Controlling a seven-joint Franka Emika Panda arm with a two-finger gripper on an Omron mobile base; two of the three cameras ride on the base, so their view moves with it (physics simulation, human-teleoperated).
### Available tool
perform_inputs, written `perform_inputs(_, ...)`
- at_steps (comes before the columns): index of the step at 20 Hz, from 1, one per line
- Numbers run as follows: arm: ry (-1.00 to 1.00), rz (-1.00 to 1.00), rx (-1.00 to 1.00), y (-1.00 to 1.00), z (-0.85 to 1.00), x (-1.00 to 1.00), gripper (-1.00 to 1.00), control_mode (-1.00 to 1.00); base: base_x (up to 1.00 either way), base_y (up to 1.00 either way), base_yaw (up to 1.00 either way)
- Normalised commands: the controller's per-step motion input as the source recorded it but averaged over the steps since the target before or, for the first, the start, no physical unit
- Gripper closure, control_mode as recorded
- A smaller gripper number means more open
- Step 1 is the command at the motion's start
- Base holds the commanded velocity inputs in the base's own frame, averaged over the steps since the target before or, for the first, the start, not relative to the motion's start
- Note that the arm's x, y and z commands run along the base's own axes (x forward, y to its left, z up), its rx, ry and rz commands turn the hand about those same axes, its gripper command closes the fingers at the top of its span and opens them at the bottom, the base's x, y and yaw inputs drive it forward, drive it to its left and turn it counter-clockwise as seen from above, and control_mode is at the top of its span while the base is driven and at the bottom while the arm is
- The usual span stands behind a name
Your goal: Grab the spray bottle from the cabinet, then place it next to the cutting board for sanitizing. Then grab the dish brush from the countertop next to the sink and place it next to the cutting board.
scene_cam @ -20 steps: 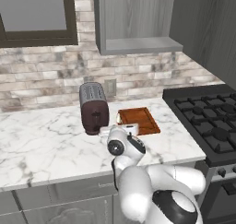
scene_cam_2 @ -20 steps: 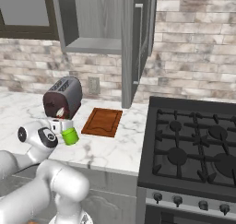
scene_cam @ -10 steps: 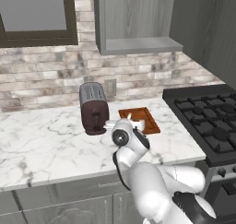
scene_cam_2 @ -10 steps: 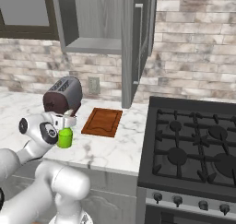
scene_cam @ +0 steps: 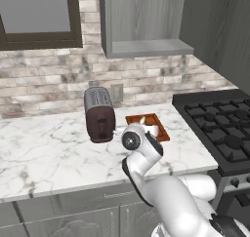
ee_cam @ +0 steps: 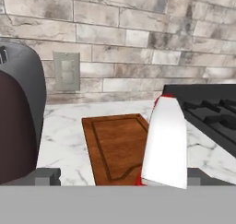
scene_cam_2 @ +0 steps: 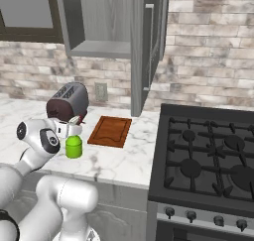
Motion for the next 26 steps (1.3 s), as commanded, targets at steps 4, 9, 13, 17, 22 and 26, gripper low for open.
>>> perform_inputs(4,0.00,0.00,0.00,-0.18,-0.15,-0.02,-1.00,-1.00,0.00,0.00,0.00)
perform_inputs(9,-0.01,0.00,0.00,-0.23,-0.17,0.00,-1.00,-1.00,0.00,0.00,0.00)
perform_inputs(13,-0.01,0.00,0.00,-0.18,-0.17,0.00,-1.00,-1.00,0.00,0.00,0.00)
perform_inputs(17,0.00,0.00,0.00,-0.09,-0.33,0.00,-1.00,-1.00,0.00,0.00,0.00)
perform_inputs(22,0.00,0.00,0.00,-0.07,-0.45,-0.02,-1.00,-1.00,0.00,0.00,0.00)
perform_inputs(26,0.00,0.00,0.00,-0.05,-0.15,-0.25,-1.00,-1.00,0.00,0.00,0.00)
